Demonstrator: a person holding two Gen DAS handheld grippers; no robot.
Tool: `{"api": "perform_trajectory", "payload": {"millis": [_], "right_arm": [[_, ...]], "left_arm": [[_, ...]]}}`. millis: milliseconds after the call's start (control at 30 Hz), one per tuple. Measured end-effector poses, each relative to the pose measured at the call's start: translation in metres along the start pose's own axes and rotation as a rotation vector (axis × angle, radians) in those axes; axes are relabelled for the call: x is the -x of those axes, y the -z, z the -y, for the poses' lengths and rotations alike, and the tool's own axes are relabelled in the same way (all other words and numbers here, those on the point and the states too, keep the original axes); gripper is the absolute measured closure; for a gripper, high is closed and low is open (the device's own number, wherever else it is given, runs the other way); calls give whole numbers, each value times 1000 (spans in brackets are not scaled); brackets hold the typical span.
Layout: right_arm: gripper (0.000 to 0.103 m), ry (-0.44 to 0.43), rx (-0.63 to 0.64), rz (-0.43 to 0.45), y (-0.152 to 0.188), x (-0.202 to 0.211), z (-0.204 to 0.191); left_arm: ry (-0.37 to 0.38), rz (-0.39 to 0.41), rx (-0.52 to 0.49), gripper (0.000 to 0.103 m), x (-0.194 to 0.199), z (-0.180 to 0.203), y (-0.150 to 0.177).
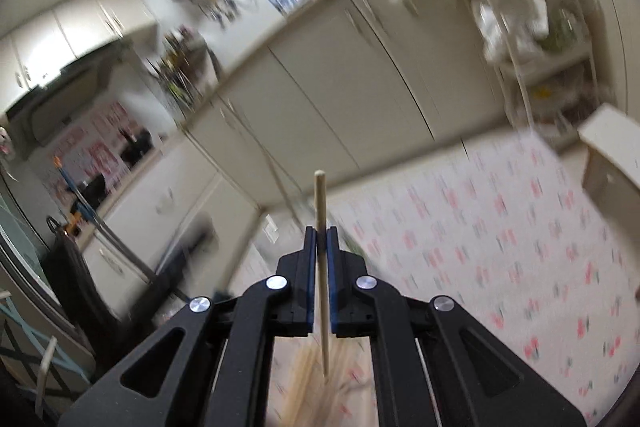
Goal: Organize utensils
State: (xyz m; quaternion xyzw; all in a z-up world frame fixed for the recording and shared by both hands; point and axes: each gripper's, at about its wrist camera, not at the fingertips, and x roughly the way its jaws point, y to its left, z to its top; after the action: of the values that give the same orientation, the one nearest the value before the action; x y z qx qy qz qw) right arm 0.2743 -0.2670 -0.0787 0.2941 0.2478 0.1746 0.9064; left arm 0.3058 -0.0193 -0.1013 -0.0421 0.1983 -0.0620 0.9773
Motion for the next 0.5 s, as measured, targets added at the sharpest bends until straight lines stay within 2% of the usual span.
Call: {"api": "perform_trajectory", "payload": {"millis": [100, 233, 367, 500], "right_arm": [[97, -20, 49, 87, -24, -9, -26], [97, -29, 66, 135, -44, -25, -44], [97, -24, 103, 151, -55, -33, -53], [97, -5, 117, 137, -51, -38, -52]], "left_arm": [[-11, -78, 56, 34, 10, -25, 22], [-20, -131, 88, 33, 17, -46, 40], [-25, -154, 103, 31, 20, -60, 50], [-27, -171, 121, 31, 17, -67, 52]]}}
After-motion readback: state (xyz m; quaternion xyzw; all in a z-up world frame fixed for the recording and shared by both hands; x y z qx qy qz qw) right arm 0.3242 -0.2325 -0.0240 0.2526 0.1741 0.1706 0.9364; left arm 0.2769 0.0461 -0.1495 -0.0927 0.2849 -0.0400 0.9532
